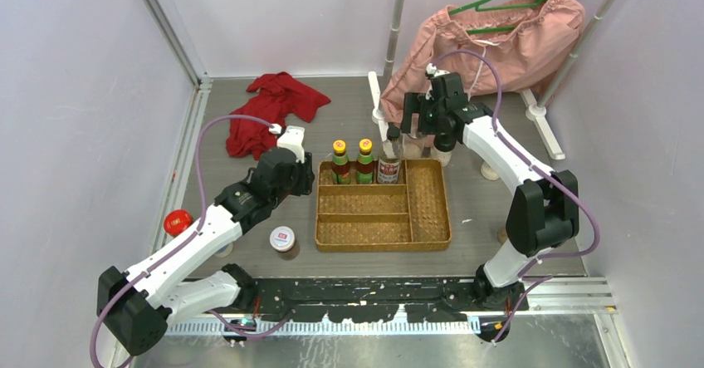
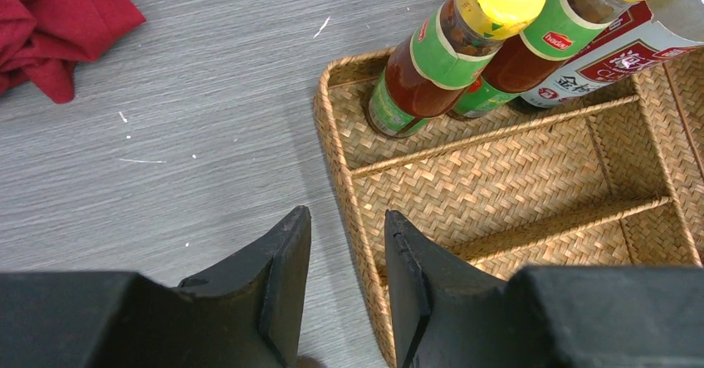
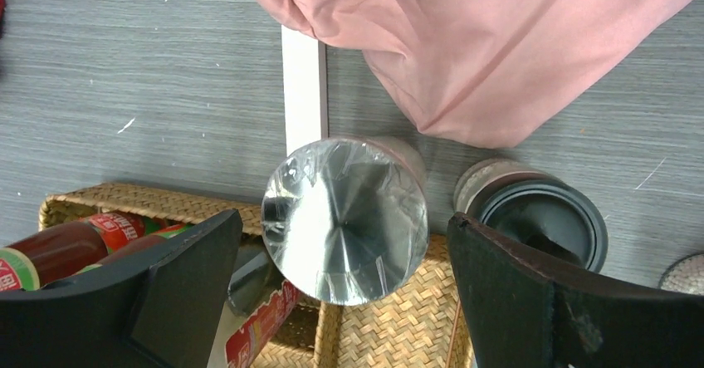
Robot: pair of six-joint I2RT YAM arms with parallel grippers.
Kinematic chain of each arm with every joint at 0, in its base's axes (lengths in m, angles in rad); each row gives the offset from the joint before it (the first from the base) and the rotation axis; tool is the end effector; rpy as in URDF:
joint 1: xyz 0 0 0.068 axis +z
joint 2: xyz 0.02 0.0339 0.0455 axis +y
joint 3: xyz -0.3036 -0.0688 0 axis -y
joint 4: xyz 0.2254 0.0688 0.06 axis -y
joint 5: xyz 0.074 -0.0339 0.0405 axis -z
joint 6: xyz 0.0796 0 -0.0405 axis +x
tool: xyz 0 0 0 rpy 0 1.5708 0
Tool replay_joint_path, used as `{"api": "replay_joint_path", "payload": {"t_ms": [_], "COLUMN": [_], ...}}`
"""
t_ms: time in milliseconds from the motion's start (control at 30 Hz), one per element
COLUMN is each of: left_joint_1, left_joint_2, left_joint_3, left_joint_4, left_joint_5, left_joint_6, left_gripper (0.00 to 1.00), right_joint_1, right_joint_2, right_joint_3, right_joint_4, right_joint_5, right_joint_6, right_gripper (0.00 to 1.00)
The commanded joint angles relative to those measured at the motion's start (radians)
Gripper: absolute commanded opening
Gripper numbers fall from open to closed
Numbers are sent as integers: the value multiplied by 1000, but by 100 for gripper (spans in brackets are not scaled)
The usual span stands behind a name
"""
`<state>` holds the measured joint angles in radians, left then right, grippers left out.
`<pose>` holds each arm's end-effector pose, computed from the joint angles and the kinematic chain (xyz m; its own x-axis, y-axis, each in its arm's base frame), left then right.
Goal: Organize the condiment bottles
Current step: Pick up the bottle from the center of the board.
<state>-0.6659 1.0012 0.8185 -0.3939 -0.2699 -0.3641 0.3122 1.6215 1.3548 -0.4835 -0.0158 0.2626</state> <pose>0.1823 -0.1162 0.3050 -0.5500 -0.0044 -0.8351 0.2395 0.9572 -0.1627 0.3622 0.1182 0.3105 -0.7092 0.0439 -0.7037 -0.1388 0.9699 0.2003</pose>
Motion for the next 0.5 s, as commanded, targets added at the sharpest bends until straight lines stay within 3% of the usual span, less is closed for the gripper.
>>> {"api": "replay_joint_path", "payload": {"t_ms": [0,200,467], "left_joint_1": [-3,-3,-3], "left_joint_2": [-3,-7,-16], "left_joint_3": [23,18,8], "left_joint_4": [47,51,56], "left_joint_5": [-3,-6,-10], "left_joint_6": [5,8,8], "left_gripper": [39,38,38], "right_joint_1": [4,3,5], "right_joint_2": [34,67,78], "right_joint_3": [70,81,77], "right_joint_4": [-15,-20,-18], "right_joint_5": [13,13,37], "right_joint_6": [-28,-26,-16], "right_gripper": [100,99,80]}}
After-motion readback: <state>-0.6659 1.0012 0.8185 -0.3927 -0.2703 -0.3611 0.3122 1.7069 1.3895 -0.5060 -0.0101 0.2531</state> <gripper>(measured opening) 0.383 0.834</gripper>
